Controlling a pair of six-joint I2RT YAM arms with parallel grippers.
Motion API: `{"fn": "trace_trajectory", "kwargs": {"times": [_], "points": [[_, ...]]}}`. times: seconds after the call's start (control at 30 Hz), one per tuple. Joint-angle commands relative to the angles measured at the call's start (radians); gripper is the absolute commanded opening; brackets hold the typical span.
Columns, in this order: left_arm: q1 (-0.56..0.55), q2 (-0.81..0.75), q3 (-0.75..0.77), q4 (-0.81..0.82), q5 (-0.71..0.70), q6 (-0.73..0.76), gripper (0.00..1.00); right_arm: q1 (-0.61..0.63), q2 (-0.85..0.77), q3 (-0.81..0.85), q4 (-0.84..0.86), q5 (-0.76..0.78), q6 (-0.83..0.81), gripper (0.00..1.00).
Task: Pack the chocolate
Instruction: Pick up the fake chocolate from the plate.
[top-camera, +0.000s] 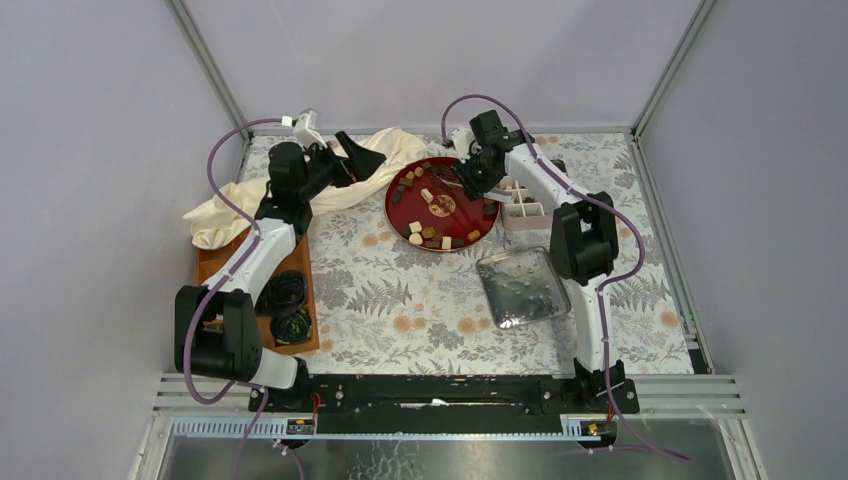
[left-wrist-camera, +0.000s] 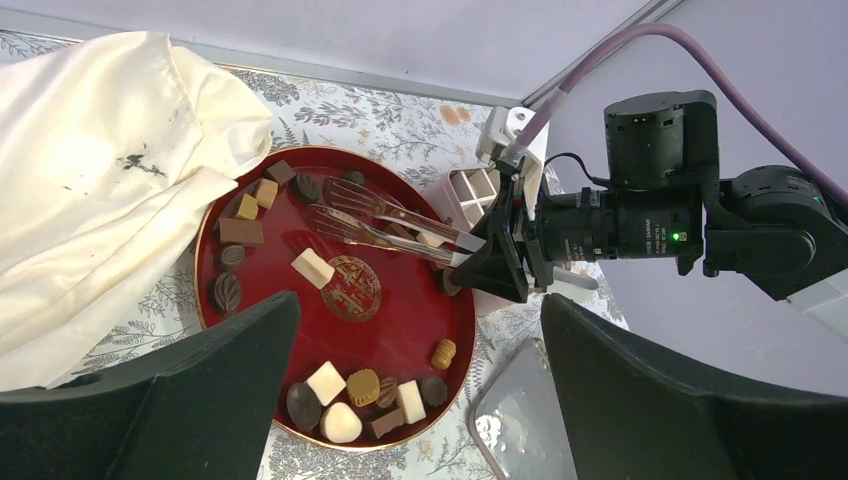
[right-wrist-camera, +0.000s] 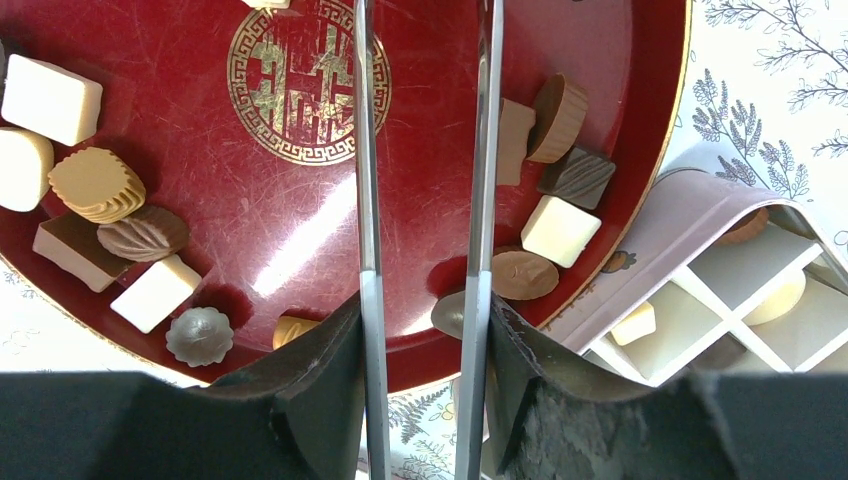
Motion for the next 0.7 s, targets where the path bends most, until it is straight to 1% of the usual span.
{"fn": "trace_trajectory", "kwargs": {"times": [0.0,0.17,0.5,0.67], "points": [[0.007,0.013,-0.003,0.066,0.019,-0.015,0.99,0.002,-0.046,0.037,0.03,-0.005,0.024,0.48],[0.008,0.024,0.001,0.053,0.015,-0.013,0.99,0.002,0.002,0.05,0.04,-0.022,0.051,0.48],[0.007,0.025,0.004,0.046,0.015,-0.014,0.99,0.003,0.024,0.031,0.086,-0.005,0.077,0.46],[0.007,0.027,0.005,0.046,0.013,-0.014,0.99,0.005,0.027,0.024,0.101,0.0,0.088,0.37]]}}
